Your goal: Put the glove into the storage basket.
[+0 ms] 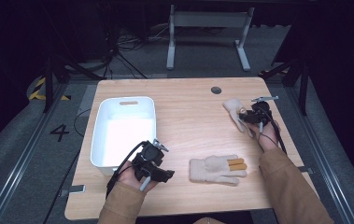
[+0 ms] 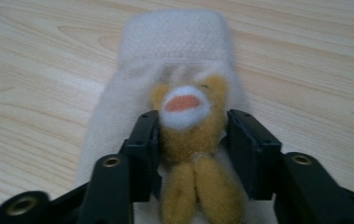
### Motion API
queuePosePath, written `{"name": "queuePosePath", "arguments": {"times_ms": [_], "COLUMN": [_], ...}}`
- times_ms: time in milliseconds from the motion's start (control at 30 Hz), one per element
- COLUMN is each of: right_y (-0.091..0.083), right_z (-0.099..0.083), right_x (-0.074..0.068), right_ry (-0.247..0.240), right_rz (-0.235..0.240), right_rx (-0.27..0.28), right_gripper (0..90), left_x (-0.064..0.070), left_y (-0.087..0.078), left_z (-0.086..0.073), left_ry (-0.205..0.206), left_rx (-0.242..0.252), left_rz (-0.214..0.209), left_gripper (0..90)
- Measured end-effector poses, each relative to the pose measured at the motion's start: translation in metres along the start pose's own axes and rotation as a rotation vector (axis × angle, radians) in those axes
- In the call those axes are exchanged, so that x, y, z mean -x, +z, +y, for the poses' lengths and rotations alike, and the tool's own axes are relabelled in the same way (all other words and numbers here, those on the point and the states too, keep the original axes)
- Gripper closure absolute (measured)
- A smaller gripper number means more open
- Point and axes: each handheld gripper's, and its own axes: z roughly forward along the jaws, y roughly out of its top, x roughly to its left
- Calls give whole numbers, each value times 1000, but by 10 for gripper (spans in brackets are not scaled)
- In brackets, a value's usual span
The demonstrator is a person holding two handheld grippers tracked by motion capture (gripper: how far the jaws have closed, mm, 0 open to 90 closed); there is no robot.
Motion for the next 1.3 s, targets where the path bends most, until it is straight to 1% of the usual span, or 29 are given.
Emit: {"name": "queuePosePath", "arguments": {"times_ms": [33, 67, 133, 367, 467, 700, 767, 867, 900, 933, 967, 1100, 1133, 1200, 1300], "right_y": [0, 0, -2, -7, -10, -25, -31, -43, -48, -53, -57, -72, -76, -85, -100], "right_z": [0, 0, 1, 1, 2, 7, 8, 10, 12, 13, 14, 16, 16, 16, 18], "right_x": [-1, -1, -2, -2, -1, 3, 4, 3, 2, 1, 0, -2, -3, -4, -8], "right_ry": [-15, -15, -29, -45, -44, -31, -32, -39, -45, -49, -54, -80, -85, -73, -101], "right_rz": [-5, -5, -8, -24, -22, -9, -5, -9, -6, -4, -2, 9, 16, 53, 69], "right_rx": [-1, -1, -6, -12, -5, 19, 23, 44, 49, 57, 62, 69, 71, 82, 80], "right_gripper": [609, 609, 652, 688, 693, 698, 698, 698, 698, 698, 698, 698, 697, 697, 697], "left_x": [0, 0, 0, 0, -1, 0, 0, 0, 0, 0, 0, 2, 3, 3, 3], "left_y": [0, 0, 0, 0, 1, 2, 3, 3, 3, 3, 4, 5, 5, 5, 6], "left_z": [0, 0, 0, 0, 1, 3, 4, 7, 7, 8, 9, 13, 14, 16, 19], "left_ry": [0, 0, -1, 1, 0, 9, 12, 18, 16, 24, 20, 37, 37, 44, 52], "left_rx": [0, 0, 1, 0, -3, -4, -4, 0, 0, 0, 2, 0, 1, 2, 2], "left_rz": [0, 0, 0, -1, -4, -7, -10, -14, -17, -17, -19, -25, -29, -32, -37], "left_gripper": [405, 405, 405, 406, 405, 406, 405, 406, 406, 406, 406, 406, 406, 406, 406]}}
